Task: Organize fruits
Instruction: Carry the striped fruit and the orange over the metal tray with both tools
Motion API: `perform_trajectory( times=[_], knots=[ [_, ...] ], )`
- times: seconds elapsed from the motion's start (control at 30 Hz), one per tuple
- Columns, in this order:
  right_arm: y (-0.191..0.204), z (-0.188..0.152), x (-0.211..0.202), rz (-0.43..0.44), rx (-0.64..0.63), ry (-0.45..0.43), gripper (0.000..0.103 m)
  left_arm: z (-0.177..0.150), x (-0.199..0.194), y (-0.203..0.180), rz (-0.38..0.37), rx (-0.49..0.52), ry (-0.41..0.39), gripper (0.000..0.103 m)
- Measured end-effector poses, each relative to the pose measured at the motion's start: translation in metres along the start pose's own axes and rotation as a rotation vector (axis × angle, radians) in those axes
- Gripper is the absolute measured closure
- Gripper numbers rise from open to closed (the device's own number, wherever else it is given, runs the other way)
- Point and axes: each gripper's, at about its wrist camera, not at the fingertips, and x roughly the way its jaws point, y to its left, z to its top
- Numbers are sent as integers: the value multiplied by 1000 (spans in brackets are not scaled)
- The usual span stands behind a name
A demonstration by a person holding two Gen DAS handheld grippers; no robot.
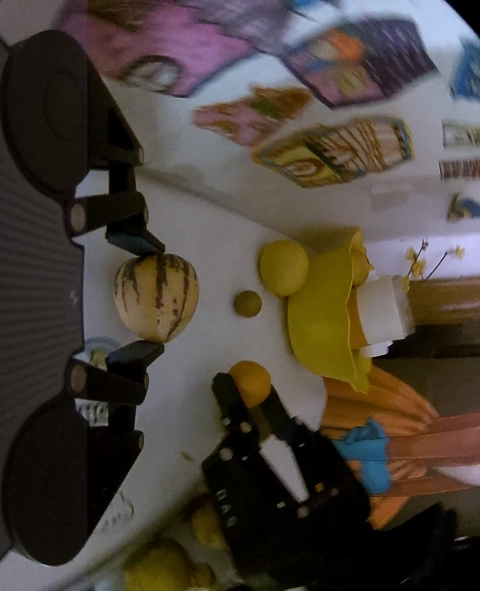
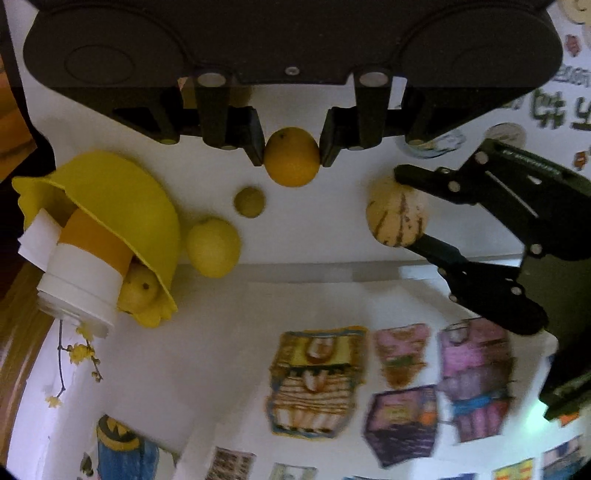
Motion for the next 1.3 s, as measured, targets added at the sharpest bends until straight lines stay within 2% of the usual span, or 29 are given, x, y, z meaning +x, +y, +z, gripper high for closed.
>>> perform_trajectory(
  times=[0.23, 0.43, 0.63, 0.87, 1.03, 1.17, 1.3],
  knots=[
    [36, -12, -34, -6, 1, 7, 69, -21, -24, 0, -52, -152, -34, 49],
    [44, -24, -67, -21, 109, -22, 69, -31, -48, -9, -98, -218, -73, 49],
    [55, -43, -116, -36, 176, -72, 69, -27, -70, -36, -156, -205, -106, 49],
    [70, -89, -182, -86, 230, -134, 69, -23, -87, -83, -245, -165, -129, 49],
    [76, -128, -216, -143, 269, -138, 69, -23, -93, -120, -312, -140, -124, 49],
    [90, -164, -238, -221, 246, -125, 69, -23, -95, -146, -366, -116, -117, 49],
    [104, -198, -255, -250, 279, -121, 69, -22, -92, -171, -404, -93, -98, 49]
  ],
)
